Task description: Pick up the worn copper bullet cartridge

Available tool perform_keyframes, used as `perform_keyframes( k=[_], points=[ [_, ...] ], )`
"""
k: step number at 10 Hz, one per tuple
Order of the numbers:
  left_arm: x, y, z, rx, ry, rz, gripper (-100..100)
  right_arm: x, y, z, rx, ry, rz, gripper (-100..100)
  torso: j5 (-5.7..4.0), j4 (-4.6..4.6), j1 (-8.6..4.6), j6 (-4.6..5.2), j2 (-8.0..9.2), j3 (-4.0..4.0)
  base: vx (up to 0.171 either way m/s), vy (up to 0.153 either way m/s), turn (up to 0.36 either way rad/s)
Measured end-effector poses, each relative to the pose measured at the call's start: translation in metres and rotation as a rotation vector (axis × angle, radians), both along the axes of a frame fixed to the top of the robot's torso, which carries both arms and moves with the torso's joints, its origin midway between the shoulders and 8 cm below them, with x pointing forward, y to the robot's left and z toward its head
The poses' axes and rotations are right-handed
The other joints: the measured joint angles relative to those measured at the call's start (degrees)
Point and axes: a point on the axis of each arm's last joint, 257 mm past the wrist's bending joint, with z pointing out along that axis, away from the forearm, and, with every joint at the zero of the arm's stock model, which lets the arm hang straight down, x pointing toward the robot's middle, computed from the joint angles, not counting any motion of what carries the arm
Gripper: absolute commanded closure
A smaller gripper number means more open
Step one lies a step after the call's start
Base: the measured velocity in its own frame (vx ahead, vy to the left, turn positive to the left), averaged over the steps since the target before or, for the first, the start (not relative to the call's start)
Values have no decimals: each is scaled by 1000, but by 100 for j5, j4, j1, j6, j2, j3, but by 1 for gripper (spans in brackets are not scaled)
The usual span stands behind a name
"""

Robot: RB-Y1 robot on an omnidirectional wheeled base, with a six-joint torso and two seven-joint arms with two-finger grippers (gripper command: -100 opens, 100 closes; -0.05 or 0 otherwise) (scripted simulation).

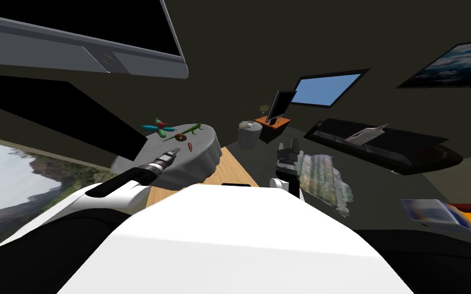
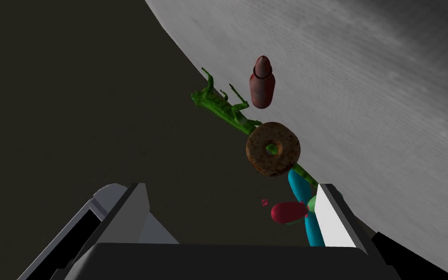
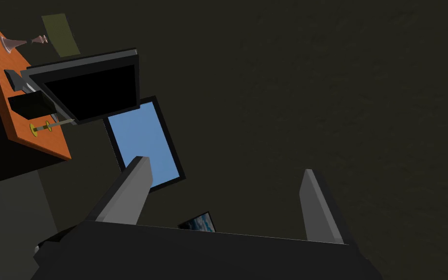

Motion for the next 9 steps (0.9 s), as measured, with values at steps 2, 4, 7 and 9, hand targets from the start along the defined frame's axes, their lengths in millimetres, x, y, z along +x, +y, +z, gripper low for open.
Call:
perform_keyframes(
  k=[2, 4, 7, 9],
  points=[
    [-4, 9, -13, 14, 69, 15, -100, 0, 0, 0, 0, 0, 0, 0, 0, -1, -2, -1, -5, -3, 46, 1, -113],
    [-11, 19, -23, 27, 141, 34, -100, 0, 0, 0, 0, 0, 0, 0, 0, -1, 1, 0, -4, -3, 39, 8, -143],
    [-27, 33, -36, 45, 241, 63, -100, 0, 0, 0, 0, 0, 0, 0, 0, 0, 0, -5, -1, -1, 42, 10, -135],
    [-36, 42, -44, 59, 307, 82, -100, 0, 0, 0, 0, 0, 0, 0, 1, -1, 1, -5, -3, -2, 40, 15, -138]
  ],
)
